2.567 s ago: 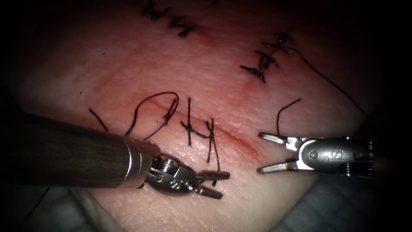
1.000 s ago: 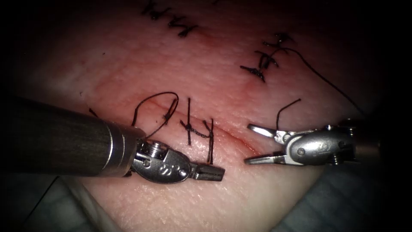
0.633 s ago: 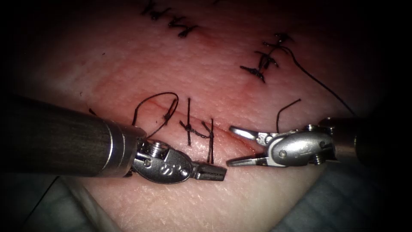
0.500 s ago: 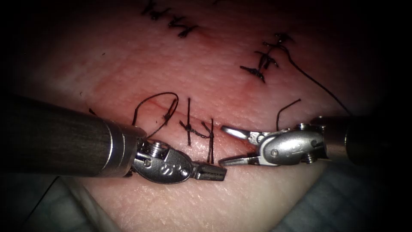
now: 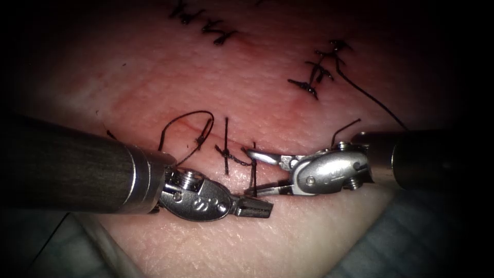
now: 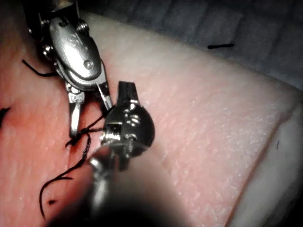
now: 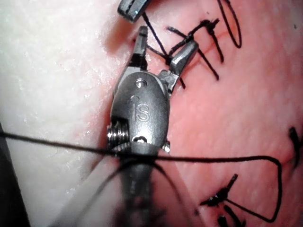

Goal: Wound Closure
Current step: Cut the suture with the right gripper

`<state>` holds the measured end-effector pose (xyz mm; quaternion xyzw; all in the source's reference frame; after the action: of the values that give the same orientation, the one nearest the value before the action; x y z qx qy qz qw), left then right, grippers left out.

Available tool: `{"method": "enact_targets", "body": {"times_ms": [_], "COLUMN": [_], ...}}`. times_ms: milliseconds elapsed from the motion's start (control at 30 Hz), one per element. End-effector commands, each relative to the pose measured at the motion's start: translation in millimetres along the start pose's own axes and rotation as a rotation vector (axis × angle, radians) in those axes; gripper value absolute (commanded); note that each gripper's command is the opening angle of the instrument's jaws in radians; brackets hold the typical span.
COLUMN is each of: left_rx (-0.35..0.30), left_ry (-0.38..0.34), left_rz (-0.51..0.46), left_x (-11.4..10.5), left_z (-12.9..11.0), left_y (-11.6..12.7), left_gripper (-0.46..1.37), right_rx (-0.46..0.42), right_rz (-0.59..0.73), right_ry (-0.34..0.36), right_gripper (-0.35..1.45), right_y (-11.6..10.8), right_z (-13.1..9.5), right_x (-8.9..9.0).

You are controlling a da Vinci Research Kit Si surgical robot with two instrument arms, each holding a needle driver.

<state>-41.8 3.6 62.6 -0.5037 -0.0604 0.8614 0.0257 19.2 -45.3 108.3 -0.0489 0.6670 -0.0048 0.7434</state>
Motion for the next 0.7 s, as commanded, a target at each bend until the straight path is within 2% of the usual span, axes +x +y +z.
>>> {"method": "enact_targets", "body": {"times_ms": [33,700], "left_rx": [-0.010,-0.008], "left_ry": [0.000,-0.001], "left_rz": [0.000,-0.001], "left_x": [0.0,0.1], "left_z": [0.0,0.2], "left_y": [0.0,0.0], "left_gripper": [-0.35,-0.35], "right_rx": [-0.001,0.004], "right_rz": [0.001,-0.011], "right_ry": [0.000,0.023], "right_gripper": [1.05,1.05], "right_y": [0.0,-0.9], "right_z": [0.1,3.5], "right_x": [0.0,0.2]}}
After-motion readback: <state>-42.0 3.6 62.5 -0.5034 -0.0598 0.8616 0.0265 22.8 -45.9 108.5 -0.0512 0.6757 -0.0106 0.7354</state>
